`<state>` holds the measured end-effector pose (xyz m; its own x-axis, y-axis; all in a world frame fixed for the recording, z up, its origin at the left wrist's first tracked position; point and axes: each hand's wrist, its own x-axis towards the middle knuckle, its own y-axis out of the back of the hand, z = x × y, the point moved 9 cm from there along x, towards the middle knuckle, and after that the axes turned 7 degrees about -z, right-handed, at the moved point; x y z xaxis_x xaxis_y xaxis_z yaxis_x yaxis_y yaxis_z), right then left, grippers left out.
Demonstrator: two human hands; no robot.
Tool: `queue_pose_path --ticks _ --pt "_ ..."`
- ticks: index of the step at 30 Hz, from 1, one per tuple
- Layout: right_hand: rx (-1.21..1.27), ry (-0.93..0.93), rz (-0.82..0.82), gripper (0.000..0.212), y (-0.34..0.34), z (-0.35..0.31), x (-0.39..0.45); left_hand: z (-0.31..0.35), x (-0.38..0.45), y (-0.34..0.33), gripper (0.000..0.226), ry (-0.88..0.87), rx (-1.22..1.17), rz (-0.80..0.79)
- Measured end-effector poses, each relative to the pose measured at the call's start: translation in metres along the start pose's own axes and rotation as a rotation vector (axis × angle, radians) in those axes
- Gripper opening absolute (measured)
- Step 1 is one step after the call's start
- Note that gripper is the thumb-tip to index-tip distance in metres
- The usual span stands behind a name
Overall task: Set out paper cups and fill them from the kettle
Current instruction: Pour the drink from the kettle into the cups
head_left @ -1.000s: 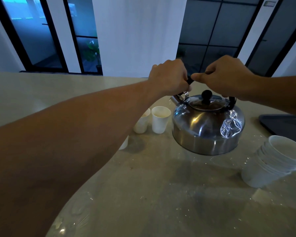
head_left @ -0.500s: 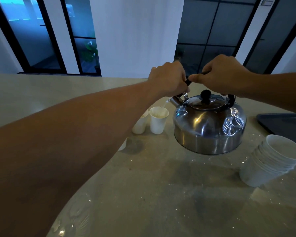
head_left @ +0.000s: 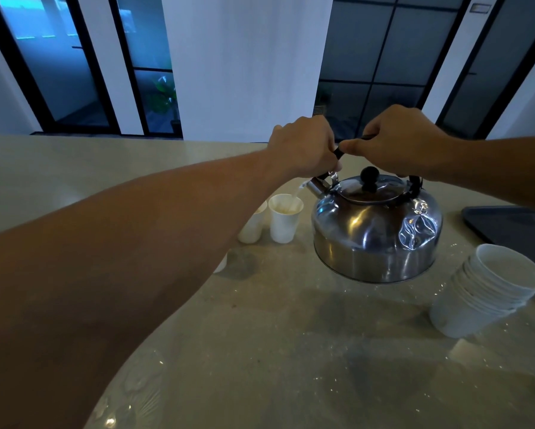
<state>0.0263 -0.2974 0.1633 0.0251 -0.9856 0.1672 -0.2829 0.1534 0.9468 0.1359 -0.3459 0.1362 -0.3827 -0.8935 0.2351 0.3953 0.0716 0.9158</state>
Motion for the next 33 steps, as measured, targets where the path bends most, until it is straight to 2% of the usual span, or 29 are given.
queue_pose_path --ticks 6,16,24,33 --pt "0.114 -0.036 0.04 0.051 0.002 0.009 -0.008 0.008 -0.003 0.006 0.017 -0.041 0.043 0.038" --pt "0.285 -0.098 0.109 0.051 0.022 0.006 -0.036 0.035 -0.025 0.038 0.014 -0.141 0.257 0.096" --pt "0.393 -0.148 0.088 0.059 0.0 0.004 -0.089 0.039 -0.081 0.026 0.009 -0.137 0.298 0.004" --pt "0.447 -0.134 0.005 0.056 -0.048 -0.006 -0.149 0.03 -0.155 -0.003 0.011 -0.13 0.296 -0.08"
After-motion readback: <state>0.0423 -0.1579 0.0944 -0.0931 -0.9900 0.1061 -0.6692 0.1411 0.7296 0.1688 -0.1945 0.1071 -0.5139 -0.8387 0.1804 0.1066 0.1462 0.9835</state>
